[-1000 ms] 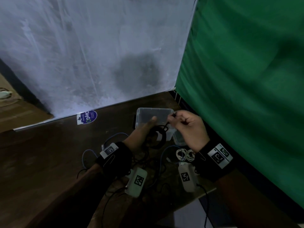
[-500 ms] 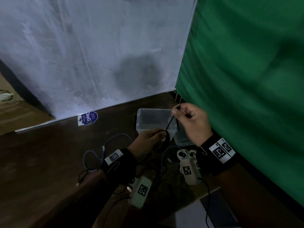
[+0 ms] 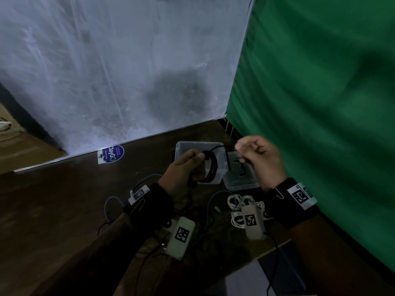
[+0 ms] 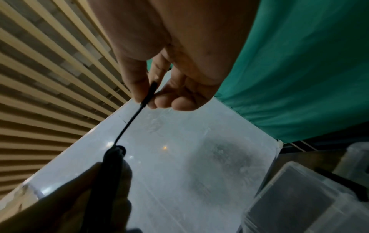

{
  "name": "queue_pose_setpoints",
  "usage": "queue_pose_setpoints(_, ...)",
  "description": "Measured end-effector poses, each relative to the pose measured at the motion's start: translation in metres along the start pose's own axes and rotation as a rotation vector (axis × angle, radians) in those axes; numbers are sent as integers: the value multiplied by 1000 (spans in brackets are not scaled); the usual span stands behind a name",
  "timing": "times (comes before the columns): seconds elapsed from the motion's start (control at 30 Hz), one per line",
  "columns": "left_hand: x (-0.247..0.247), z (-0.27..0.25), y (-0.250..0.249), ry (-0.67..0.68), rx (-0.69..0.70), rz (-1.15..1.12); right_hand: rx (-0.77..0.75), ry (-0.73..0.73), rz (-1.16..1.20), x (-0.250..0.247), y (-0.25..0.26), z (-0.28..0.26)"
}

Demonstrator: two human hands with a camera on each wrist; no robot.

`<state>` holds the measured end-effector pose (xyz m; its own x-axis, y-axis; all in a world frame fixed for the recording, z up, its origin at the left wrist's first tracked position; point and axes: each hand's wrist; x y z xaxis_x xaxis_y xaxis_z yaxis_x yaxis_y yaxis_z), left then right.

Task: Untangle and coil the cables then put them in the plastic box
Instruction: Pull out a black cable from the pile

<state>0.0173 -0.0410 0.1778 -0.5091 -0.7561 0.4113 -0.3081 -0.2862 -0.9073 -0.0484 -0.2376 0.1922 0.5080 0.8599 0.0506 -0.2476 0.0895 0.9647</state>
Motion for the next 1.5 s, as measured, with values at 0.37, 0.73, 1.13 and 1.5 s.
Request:
queue_pose_setpoints(0.37,-3,15,-4,-20,11,243,271,142,-19,19,-24,-22)
queue_pose_setpoints(0.73,-1,17,19,-124,201,516,672,207,105,29,-29,-34)
queue_pose_setpoints(1.13,-11,22,10,145,366,1053,619,286,118,20,-35,-40)
queue_pose_setpoints(1.5,-13,43,15,103,233,933,321,295,-125,-3,-23,-31)
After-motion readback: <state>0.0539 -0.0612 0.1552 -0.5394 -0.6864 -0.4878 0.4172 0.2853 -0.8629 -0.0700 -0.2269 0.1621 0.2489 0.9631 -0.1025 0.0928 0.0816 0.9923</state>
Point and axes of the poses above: each hand's wrist, its own z-axis towards the middle knuckle, its own x-axis out of the palm, y = z × x, and after that the axes turned 5 degrees about -y, right-handed
